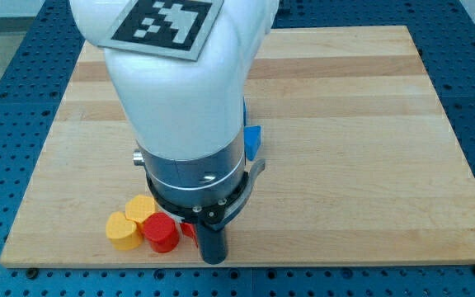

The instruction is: Drag the red star towards center right

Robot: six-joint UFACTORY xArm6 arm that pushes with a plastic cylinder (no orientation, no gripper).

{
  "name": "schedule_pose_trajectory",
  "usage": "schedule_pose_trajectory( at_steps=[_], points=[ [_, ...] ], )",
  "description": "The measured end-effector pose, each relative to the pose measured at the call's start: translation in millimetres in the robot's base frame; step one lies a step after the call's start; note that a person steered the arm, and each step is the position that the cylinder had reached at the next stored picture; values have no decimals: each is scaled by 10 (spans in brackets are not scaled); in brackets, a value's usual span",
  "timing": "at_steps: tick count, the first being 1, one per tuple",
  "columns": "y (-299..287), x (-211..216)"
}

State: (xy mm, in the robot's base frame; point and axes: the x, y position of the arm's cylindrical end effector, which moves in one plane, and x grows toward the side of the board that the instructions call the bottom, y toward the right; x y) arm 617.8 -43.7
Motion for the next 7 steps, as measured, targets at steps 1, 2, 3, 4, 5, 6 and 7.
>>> schedule_pose_trajectory(
  at_steps=[1, 2, 3, 4, 5, 6, 7],
  points=[
    [0, 1],
    [-95, 1],
    [-298, 1],
    [-325, -137],
    [-325, -402],
    [-327, -501],
    [-405, -786]
  ],
)
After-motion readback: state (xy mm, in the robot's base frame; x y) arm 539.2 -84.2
